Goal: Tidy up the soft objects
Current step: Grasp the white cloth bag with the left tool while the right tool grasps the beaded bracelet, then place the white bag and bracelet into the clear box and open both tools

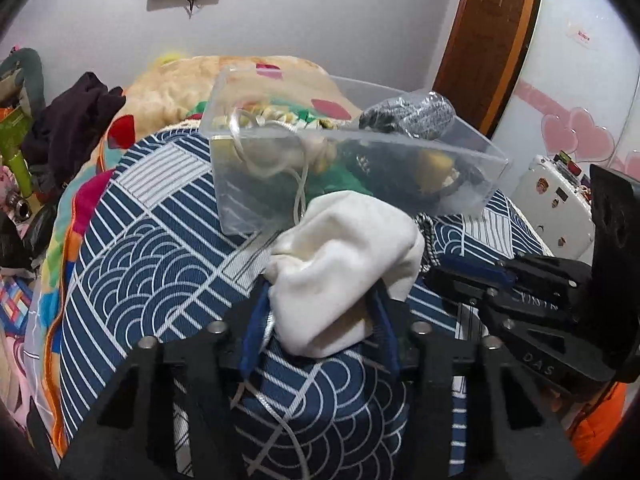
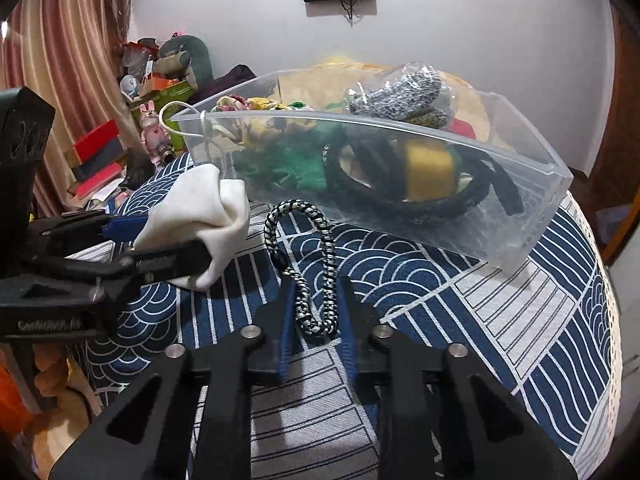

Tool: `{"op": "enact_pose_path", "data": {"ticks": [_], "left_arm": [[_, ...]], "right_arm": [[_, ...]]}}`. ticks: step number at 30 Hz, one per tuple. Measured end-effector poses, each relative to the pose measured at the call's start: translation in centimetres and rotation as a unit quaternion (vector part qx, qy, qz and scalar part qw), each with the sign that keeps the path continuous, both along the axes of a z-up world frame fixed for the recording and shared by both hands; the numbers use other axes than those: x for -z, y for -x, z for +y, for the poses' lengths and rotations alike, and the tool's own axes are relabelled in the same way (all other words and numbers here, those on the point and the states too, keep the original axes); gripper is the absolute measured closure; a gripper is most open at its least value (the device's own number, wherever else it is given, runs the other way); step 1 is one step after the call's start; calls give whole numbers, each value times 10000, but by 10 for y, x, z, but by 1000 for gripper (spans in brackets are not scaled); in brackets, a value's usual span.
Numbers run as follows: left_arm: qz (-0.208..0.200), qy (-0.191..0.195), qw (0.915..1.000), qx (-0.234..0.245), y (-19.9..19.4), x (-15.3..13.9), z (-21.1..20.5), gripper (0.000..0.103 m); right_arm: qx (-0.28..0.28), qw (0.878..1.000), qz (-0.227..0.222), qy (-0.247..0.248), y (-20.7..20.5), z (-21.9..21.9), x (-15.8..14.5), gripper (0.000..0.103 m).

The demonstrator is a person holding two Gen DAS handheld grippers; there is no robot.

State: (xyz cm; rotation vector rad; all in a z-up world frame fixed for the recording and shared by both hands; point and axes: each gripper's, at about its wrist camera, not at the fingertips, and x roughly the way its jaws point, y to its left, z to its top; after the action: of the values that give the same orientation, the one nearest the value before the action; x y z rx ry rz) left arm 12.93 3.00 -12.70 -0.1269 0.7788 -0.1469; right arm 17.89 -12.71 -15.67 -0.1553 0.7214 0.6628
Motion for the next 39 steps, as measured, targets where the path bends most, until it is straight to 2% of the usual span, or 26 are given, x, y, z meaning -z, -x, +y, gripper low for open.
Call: {"op": "enact_pose_path", "data": {"ticks": [1,6,16,24,32,39], "left_arm": [[6,-8,10000,19,0,0,0,73],[-104,6,9999,0,6,-5,4,77],[-770,-76,9970,-19,23,-52,3,78],[-1219,-82,9924,-145,6,-88,2,78],[-1059,-99,9936,-381,-40,-83,2,78],[-767,-128,9958,-476,-70,-64,6,78]], "right_arm": [[8,10000,-6,-19,1,-2,0,90],[80,9998,-134,-108,8,-9,-6,91],[316,9960,-673,-499,19,-26,-40,91],[700,9877,-1190,-730,11,-38,-72,91],[1108,9827,-1185,-892,-15,-43,-78,91],[1311,9859,-856,-597,-41,-41,-58,91]]}}
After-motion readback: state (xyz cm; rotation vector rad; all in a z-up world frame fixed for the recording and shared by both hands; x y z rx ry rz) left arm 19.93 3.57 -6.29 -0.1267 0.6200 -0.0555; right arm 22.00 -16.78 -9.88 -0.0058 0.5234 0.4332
